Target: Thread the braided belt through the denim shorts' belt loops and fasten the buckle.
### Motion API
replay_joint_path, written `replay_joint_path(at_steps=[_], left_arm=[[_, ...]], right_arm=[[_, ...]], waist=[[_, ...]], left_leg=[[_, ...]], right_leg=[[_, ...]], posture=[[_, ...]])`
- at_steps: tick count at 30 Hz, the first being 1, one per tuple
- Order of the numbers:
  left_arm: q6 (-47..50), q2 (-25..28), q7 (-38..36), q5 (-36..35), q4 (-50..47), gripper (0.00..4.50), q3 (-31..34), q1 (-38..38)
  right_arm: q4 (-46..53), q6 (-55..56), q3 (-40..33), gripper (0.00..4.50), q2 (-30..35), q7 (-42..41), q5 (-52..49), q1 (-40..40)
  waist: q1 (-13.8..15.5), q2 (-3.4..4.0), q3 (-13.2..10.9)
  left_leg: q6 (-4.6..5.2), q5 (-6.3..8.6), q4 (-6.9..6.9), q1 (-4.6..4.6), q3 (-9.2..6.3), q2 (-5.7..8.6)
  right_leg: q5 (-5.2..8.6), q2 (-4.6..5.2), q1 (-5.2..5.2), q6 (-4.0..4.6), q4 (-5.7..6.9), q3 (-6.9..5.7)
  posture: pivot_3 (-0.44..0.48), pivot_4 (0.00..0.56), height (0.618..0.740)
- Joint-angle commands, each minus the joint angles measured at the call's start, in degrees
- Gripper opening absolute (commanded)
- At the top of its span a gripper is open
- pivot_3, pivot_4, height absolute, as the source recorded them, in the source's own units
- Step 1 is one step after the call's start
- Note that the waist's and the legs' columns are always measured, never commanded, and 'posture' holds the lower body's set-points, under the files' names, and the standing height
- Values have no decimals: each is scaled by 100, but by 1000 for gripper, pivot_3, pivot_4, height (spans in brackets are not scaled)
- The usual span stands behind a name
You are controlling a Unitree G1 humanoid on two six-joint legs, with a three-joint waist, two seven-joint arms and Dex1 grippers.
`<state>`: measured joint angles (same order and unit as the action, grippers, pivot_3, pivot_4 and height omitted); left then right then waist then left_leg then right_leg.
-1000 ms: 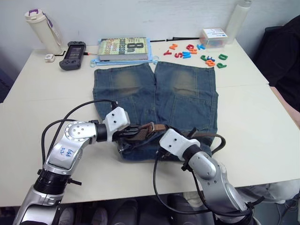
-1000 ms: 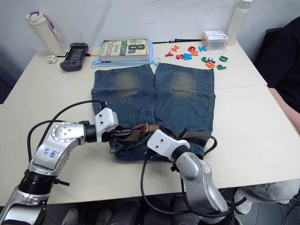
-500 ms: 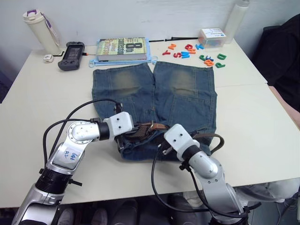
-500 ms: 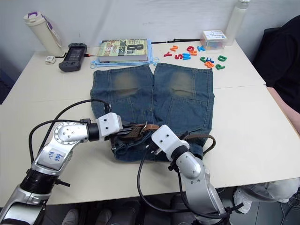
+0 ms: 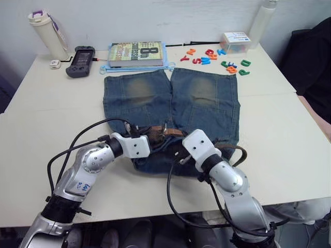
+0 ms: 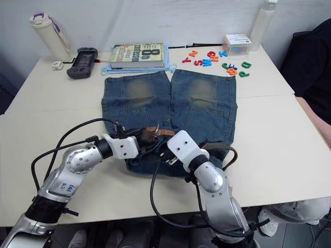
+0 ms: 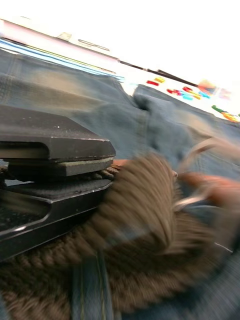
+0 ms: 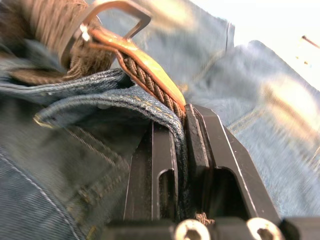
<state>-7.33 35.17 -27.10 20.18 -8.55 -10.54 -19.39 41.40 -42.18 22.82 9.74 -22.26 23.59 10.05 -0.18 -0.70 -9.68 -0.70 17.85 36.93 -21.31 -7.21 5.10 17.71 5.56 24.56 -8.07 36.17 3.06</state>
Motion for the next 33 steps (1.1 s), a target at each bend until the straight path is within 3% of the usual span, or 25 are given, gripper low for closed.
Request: replay_joint_path(at_steps=[1, 8, 15, 26, 33], left_arm=[[-223, 4, -70, -17, -113, 0, -30, 18], [-188, -166, -39, -203, -308, 0, 194, 39], [-111, 41, 35, -183, -285, 0, 692, 151], [-834, 52, -506, -555, -550, 0, 340, 95], [-705, 16, -580, -632, -524, 0, 405, 173]], right_arm=[[345, 290, 152, 36, 81, 12, 25, 119], [276, 75, 179, 36, 187, 27, 61, 53], [209, -143, 206, 36, 276, 8, 42, -63], [140, -172, 241, 36, 313, 11, 59, -11], [173, -230, 236, 36, 216, 85, 51, -25]], waist=[[0, 0, 0], [6, 0, 0], [-1, 0, 0], [-6, -1, 0], [-2, 0, 0]], left_leg=[[0, 0, 1, 0, 0, 0], [0, 0, 4, 0, 0, 1], [0, 0, 6, 0, 2, -2], [0, 1, 10, 1, 4, -2], [0, 1, 11, 1, 4, -1]], right_leg=[[0, 0, 0, 0, 1, 0], [0, 1, -1, 0, 3, 0], [0, -1, 2, 0, 9, 2], [0, 0, 0, 0, 12, 3], [0, 0, 0, 0, 14, 3]], posture=[[0, 150, 740], [0, 150, 740], [0, 150, 740], [0, 150, 740], [0, 150, 740]])
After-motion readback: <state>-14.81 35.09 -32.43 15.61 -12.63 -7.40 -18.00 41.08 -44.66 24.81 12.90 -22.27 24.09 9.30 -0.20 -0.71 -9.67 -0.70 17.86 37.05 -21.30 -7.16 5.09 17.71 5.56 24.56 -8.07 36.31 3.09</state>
